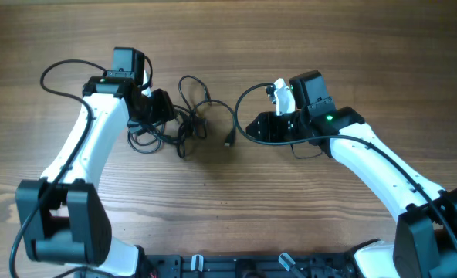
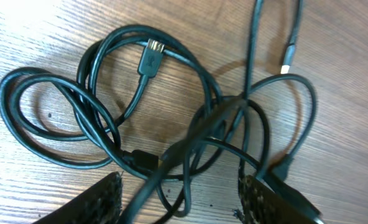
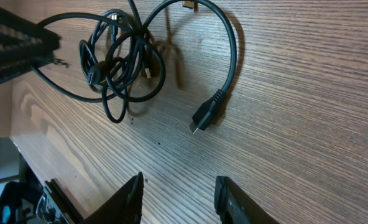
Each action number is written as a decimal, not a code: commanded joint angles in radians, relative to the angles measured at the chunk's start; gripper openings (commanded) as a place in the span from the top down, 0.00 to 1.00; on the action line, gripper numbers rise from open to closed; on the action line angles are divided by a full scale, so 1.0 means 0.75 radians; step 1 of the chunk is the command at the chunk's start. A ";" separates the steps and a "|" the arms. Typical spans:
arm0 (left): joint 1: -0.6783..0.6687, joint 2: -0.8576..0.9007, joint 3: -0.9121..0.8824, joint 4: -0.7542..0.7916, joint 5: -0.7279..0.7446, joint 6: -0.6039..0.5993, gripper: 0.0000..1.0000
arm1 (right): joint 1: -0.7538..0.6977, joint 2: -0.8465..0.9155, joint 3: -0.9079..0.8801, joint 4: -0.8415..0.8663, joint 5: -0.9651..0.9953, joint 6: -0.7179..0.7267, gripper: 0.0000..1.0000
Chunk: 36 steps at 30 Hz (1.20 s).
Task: Untangle cables
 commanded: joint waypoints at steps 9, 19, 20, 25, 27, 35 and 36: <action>-0.055 0.010 -0.048 0.071 0.158 0.045 0.95 | -0.013 0.010 -0.003 0.044 -0.021 0.022 0.47; -0.056 -0.282 -0.015 0.019 0.396 0.542 0.96 | -0.017 0.011 -0.004 0.213 -0.450 -0.185 0.31; -0.057 -0.287 -0.015 0.014 0.403 0.563 0.96 | -0.016 0.011 -0.004 0.218 -0.477 -0.202 0.31; -0.110 -0.282 -0.032 -0.006 0.402 0.578 0.96 | -0.003 0.012 -0.004 0.257 -0.480 -0.204 0.33; -0.158 -0.280 -0.049 -0.006 0.400 0.597 0.96 | -0.003 0.013 -0.004 0.261 -0.455 -0.196 0.36; -0.265 -0.191 -0.062 0.041 0.288 0.395 0.96 | 0.035 0.013 -0.005 0.223 -0.385 -0.195 0.37; -0.265 -0.173 -0.062 0.045 0.237 0.333 0.96 | 0.048 0.013 -0.005 0.202 -0.331 -0.179 0.37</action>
